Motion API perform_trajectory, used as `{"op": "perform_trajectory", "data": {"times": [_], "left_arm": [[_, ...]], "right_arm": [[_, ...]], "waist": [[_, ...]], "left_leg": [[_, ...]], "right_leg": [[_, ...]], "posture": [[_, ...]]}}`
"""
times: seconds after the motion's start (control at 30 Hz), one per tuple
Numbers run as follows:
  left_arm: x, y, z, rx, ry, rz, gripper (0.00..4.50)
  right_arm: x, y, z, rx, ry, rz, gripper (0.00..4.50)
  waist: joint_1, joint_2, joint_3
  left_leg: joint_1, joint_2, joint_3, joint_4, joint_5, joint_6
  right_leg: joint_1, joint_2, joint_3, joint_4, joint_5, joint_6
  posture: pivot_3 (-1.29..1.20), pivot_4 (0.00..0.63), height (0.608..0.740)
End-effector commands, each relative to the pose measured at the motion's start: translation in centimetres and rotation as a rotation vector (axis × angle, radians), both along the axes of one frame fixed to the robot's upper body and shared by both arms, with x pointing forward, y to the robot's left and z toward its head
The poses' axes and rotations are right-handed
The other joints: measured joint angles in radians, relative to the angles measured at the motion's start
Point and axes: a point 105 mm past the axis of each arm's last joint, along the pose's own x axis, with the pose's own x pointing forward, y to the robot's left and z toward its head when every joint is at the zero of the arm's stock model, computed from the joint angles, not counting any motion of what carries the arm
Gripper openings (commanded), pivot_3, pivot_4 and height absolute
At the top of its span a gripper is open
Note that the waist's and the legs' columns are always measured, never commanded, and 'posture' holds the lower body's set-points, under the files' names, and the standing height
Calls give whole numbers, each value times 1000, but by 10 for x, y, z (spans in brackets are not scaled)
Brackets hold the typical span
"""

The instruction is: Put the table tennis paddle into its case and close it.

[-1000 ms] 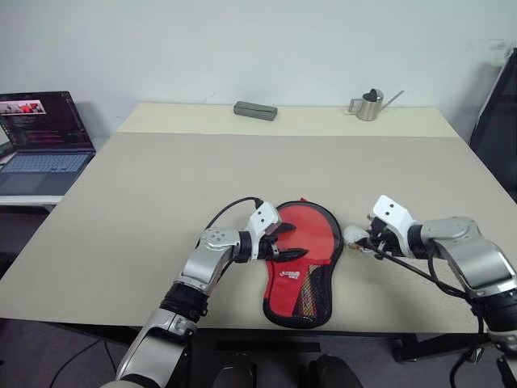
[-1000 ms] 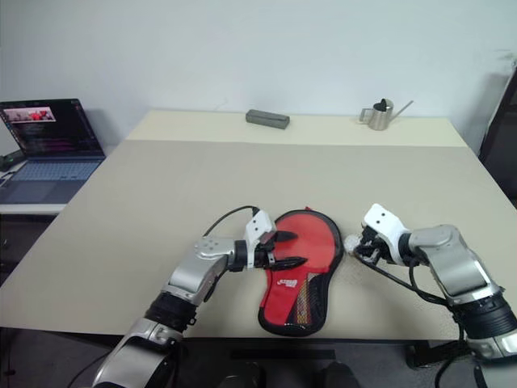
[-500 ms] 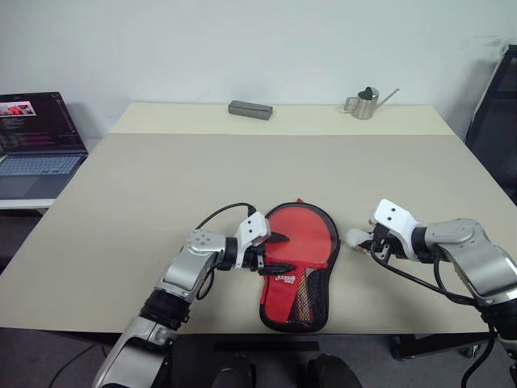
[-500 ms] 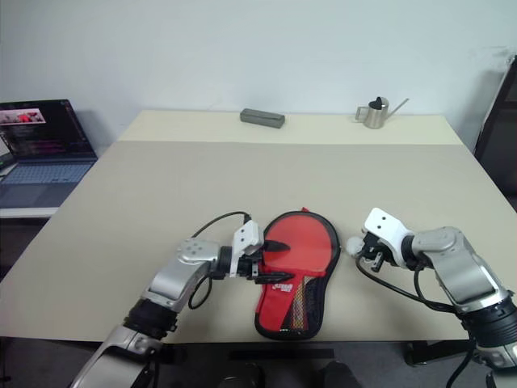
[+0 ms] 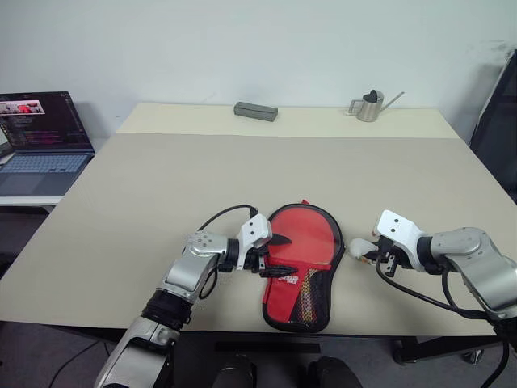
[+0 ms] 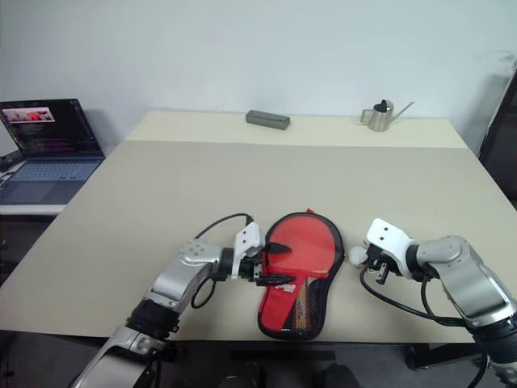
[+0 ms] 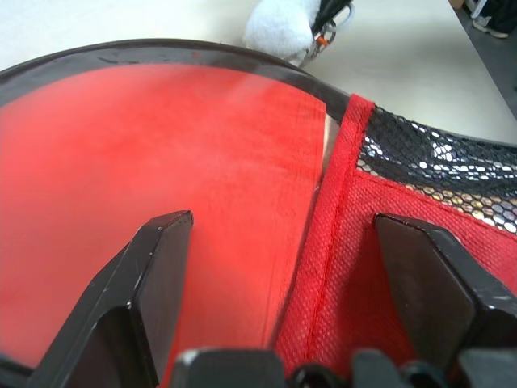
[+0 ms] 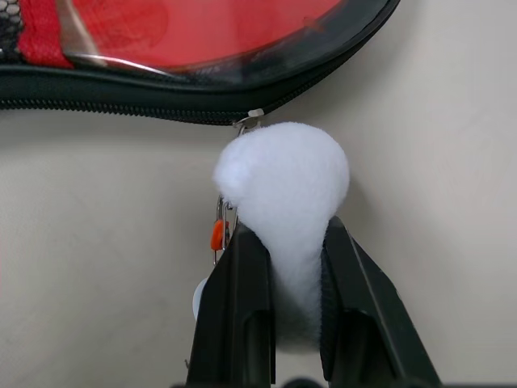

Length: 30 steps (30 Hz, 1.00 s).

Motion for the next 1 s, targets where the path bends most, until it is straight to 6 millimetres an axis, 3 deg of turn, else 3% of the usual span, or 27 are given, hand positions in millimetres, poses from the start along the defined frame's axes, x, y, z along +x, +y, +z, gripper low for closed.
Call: {"op": "perform_trajectory", "data": {"times": [0.03, 0.23, 0.63, 0.87, 1.0], "left_arm": [[-8, -2, -25, 59, 78, -13, 3896], [-8, -5, -25, 56, 78, -24, 3896], [-9, -10, -26, 53, 84, -34, 3896], [-10, -11, -26, 51, 85, -38, 3896], [-11, -14, -24, 44, 83, -45, 3896]], "right_arm": [[-6, -8, 4, -27, -5, 4, 258], [-19, -5, 5, -35, 32, 59, 258], [-51, 20, 3, -34, 81, 223, 249], [-61, 31, -4, -29, 84, 259, 246], [-55, 33, -5, -29, 62, 250, 241]], "waist": [[0, 0, 0], [12, 0, 0], [15, 0, 0], [14, 0, 0], [14, 0, 0]], "left_leg": [[0, 0, 0, 0, 0, 0], [0, 0, -1, 0, 0, 0], [-1, -1, -1, 0, 0, 0], [-1, -1, -1, 0, -1, 0], [0, 0, -1, 0, -1, 0]], "right_leg": [[0, 0, 0, 0, 0, 0], [0, 0, 0, 0, 0, 0], [1, -1, -1, -1, -1, 1], [1, -1, -2, -1, -1, 1], [1, -1, -2, -1, -2, 1]], "posture": [[0, 150, 740], [0, 150, 740], [0, 150, 740], [0, 150, 740], [0, 150, 740]]}}
